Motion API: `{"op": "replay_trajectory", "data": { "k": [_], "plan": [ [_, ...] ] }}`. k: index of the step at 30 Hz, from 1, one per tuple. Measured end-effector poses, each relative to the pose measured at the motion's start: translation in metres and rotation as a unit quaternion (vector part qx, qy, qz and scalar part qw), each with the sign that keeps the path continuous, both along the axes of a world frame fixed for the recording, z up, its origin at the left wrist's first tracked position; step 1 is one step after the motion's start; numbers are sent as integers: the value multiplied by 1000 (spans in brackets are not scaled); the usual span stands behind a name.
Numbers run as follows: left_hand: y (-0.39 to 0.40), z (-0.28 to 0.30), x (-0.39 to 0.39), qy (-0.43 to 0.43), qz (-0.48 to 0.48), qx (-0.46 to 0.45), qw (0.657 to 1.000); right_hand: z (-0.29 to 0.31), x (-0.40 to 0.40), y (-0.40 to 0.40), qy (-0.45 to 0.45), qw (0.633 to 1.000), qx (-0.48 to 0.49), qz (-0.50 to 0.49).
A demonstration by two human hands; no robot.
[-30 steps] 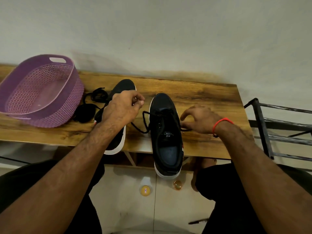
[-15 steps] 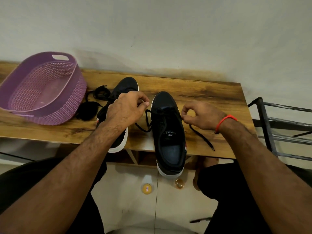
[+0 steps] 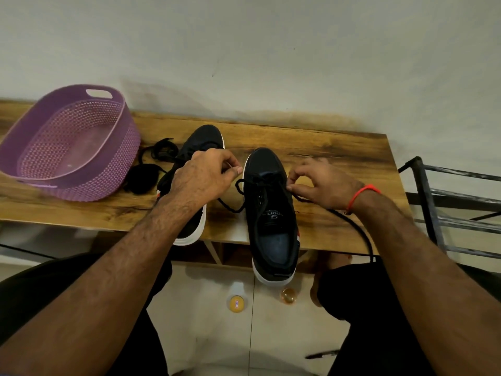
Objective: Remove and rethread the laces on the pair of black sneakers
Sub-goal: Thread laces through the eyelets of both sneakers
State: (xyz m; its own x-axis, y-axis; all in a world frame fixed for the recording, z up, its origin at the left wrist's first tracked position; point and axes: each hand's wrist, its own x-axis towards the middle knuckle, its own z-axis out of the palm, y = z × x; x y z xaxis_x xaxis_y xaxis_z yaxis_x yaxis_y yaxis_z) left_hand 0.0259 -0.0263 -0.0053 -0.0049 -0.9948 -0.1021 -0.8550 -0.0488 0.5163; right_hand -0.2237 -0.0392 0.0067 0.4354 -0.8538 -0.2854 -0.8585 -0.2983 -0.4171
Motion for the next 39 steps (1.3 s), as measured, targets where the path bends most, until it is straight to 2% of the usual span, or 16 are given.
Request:
{"op": "replay_trajectory", "data": {
  "k": [2,4,7,9,11,13,15,20,27,33,39],
  "plan": [
    [0,0,0,-1,3,1,1000,-2,0,-1,21,1000,-3,-11],
    [0,0,0,-5,3,0,1000,-3,-9,-4,79,995,-14,-56],
    [1,1,0,-10,2,-5,1000,-9,-36,-13,193,962,19,-190],
    [1,1,0,-22,-6,-6,1000,-13,-46,-15,180,953,33,-242],
    [0,1,0,-25,-27,5,999,-8,-42,-13,126,971,14,-203],
    [1,2,0,-7,-71,41,997,1,-27,-8,14,992,18,-124],
    [3,3,-4,1,-115,86,990,9,-9,1,-50,996,35,-61],
    [8,-4,-11,12,-149,107,983,-2,2,-1,-36,999,-15,16],
    [8,-5,-14,20,-150,82,985,-6,2,-1,-6,1000,-9,-5],
    [3,3,-7,20,-51,48,997,-2,-6,-4,40,998,-30,-28],
    [10,-3,-19,23,-49,75,996,-5,0,0,27,1000,-9,-9]
  ]
}}
